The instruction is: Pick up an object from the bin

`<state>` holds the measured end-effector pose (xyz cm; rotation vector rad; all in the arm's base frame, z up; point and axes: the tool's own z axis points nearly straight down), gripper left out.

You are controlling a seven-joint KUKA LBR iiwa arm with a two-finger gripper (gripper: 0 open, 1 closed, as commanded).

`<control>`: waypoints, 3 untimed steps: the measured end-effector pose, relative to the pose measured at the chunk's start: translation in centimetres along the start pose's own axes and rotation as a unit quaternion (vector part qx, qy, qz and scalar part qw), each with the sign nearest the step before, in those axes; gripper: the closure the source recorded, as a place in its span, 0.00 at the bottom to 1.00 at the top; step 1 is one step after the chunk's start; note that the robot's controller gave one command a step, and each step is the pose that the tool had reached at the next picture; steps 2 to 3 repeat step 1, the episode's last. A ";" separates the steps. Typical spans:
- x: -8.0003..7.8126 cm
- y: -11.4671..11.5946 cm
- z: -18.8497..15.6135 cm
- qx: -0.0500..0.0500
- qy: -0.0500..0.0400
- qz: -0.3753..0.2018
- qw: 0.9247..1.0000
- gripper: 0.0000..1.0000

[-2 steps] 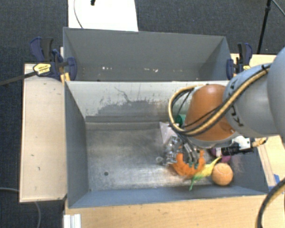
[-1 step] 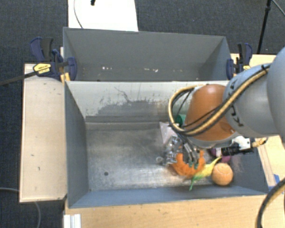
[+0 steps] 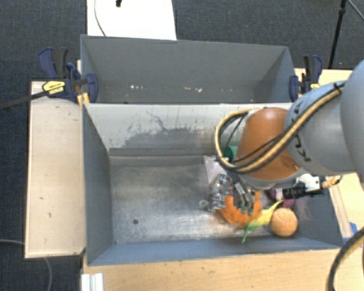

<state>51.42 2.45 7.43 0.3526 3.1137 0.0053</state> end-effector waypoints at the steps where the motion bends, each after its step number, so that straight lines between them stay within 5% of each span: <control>1: 0.0 0.0 0.0 0.000 0.000 0.001 1.000 1.00; 3: 0.0 0.0 0.0 0.000 0.000 0.001 1.000 1.00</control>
Offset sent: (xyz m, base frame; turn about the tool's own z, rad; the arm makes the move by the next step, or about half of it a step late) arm 0.0000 0.0000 0.0000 0.0000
